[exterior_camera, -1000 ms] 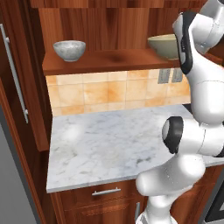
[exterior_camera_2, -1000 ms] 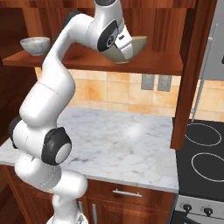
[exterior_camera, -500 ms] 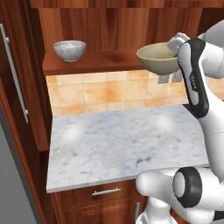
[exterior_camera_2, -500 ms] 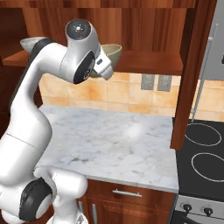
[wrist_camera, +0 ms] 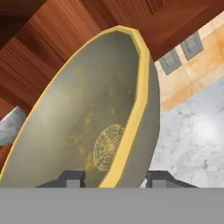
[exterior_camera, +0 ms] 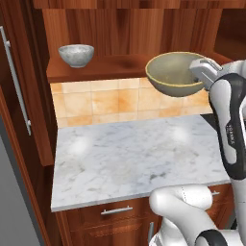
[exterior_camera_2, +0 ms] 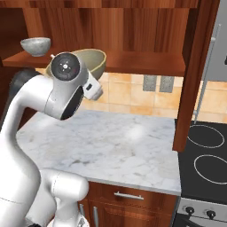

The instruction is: Take the smaller bowl and place it next to the appetizer plate on the dining counter , and place the larger bowl next to the plate with cooked food.

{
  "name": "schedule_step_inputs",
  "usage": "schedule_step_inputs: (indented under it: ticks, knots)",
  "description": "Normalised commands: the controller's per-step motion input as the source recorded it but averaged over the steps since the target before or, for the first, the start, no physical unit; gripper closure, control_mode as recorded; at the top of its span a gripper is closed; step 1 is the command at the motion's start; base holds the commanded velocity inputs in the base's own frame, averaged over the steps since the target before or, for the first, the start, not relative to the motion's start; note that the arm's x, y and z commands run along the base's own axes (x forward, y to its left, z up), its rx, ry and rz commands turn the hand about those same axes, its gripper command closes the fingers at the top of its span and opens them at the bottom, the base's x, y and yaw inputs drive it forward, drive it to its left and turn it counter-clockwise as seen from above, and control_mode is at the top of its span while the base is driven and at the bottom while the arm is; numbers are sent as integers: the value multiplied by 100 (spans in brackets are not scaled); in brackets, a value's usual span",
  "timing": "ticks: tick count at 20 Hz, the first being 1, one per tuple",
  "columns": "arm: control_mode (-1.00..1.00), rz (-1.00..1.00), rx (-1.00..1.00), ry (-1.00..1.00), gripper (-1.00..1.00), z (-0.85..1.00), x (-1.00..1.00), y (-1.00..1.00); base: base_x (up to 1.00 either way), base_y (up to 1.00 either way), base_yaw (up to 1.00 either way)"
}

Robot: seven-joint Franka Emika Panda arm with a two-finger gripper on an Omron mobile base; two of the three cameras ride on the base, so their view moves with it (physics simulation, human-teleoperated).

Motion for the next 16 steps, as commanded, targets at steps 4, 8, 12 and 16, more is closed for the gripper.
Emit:
schedule_step_inputs:
  ticks: [4,8,12,16]
  knots:
    - [-100,7,0,-4,100,1,-79,0,0,0,0]
    - [-100,6,0,1,100,6,-77,0,0,0,0]
    - [-100,4,0,10,100,2,-48,1,0,0,0]
    - [100,0,0,6,100,0,0,0,0,0,1]
